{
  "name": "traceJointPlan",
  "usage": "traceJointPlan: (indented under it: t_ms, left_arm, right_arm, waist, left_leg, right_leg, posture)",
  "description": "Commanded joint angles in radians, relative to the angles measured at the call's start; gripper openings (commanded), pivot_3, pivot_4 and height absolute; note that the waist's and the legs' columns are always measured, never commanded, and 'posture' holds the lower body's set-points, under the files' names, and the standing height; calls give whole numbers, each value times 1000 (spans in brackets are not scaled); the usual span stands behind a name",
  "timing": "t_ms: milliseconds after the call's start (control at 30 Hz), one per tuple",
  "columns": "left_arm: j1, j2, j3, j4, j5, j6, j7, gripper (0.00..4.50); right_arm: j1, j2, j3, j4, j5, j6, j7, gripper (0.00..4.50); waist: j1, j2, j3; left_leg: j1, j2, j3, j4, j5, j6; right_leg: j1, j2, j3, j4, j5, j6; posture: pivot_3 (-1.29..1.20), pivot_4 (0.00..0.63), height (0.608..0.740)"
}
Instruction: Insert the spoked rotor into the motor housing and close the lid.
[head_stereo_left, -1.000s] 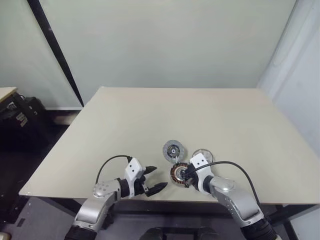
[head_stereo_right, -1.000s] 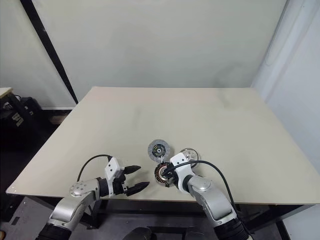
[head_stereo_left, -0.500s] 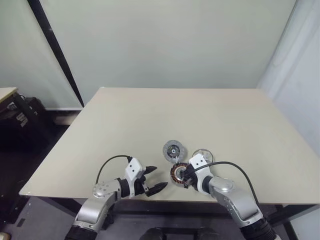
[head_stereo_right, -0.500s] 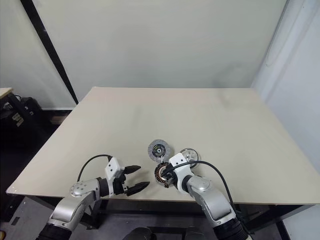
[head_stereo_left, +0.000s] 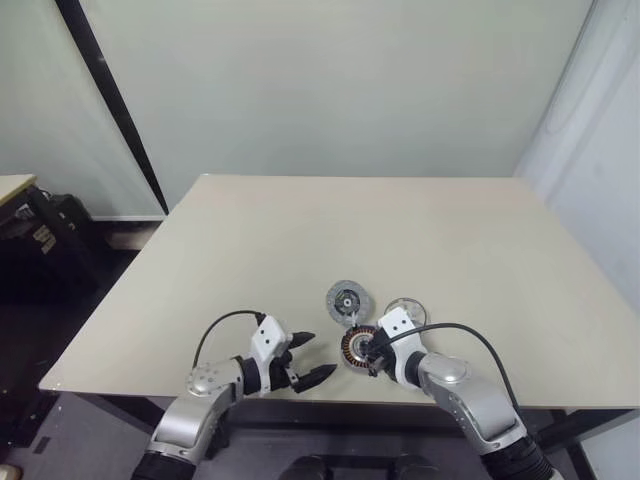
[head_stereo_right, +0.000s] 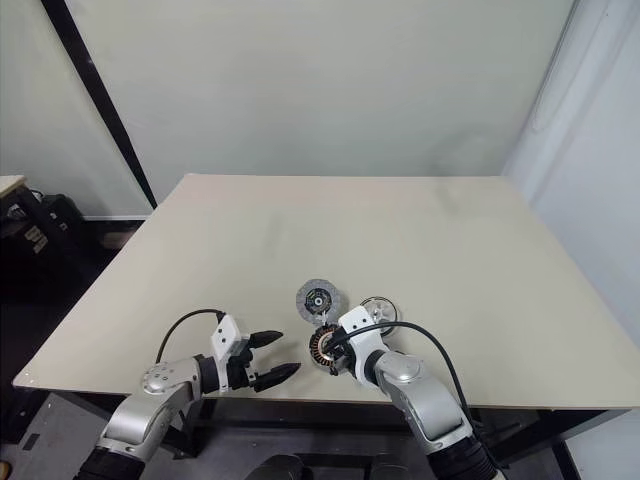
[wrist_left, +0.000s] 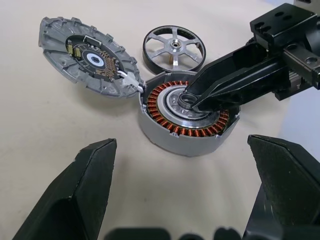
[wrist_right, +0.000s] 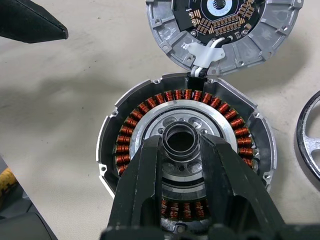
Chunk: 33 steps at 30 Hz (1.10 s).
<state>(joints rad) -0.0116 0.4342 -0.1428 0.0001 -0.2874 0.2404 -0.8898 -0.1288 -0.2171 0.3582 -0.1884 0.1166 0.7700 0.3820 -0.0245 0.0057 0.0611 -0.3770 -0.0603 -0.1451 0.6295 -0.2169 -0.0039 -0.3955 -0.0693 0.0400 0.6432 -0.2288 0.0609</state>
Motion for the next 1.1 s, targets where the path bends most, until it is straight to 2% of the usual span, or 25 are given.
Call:
traceJointPlan:
  t_ms: [33,800,1100]
  left_arm:
    - [-18,0,1,-24,4,-21,-1,4500]
    - [-23,-7,0,-24,9,-18,5,4500]
    - [-20,-9,0,-26,10,-19,7,4500]
  right_arm:
    - [-18,-1,-11,-35,-4,-5,0,796]
    - [-15,3,-8,-43,7,18,5,796]
    - [-25,10,-22,-103,23,38,9,796]
  waist:
    - [0,0,0]
    - [0,0,0]
    - [0,0,0]
  left_leg:
    - [0,0,0,0,0,0]
    - [0,0,0,0,0,0]
    - [0,0,0,0,0,0]
  right_leg:
    - [0,0,0,0,0,0]
    - [1,0,0,0,0,0]
    - [1,0,0,0,0,0]
  posture:
    - [0,0,740]
    - [0,0,740]
    - [0,0,740]
